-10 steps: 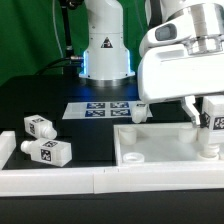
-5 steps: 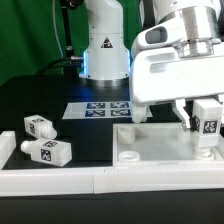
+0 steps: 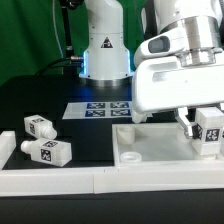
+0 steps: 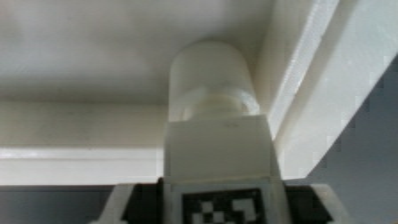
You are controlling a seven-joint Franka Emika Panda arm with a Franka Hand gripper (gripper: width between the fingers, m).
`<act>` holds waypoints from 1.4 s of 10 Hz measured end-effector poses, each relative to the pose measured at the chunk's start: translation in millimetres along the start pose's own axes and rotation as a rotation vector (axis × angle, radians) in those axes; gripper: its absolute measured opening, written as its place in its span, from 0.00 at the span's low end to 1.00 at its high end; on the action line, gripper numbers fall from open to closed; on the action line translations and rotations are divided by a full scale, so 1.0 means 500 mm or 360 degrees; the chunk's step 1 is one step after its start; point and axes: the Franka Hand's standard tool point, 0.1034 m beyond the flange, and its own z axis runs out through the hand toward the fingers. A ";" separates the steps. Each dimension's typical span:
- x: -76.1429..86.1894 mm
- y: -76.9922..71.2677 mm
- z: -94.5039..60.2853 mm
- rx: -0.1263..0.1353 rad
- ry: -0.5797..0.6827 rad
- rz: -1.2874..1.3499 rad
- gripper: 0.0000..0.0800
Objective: Assemble one leg
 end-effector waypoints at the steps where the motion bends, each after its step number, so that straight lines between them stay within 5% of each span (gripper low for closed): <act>1: 0.000 0.000 0.000 -0.0001 0.0007 0.0000 0.35; 2: 0.000 0.000 0.000 -0.0001 0.0007 0.0000 0.35; 4: 0.000 0.000 0.000 -0.0001 0.0006 0.0000 0.62; 5: 0.003 -0.002 -0.003 0.0005 -0.0018 0.0001 0.62; 6: 0.022 -0.006 -0.025 0.0019 -0.0054 0.0003 0.77; 9: 0.066 -0.011 -0.053 0.0051 -0.0152 0.0024 0.81; 14: 0.036 0.004 -0.024 0.0091 -0.0652 0.0107 0.81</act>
Offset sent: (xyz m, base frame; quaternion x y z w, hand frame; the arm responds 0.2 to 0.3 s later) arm 0.0000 0.0000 0.0000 0.0000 0.0000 0.0000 1.0000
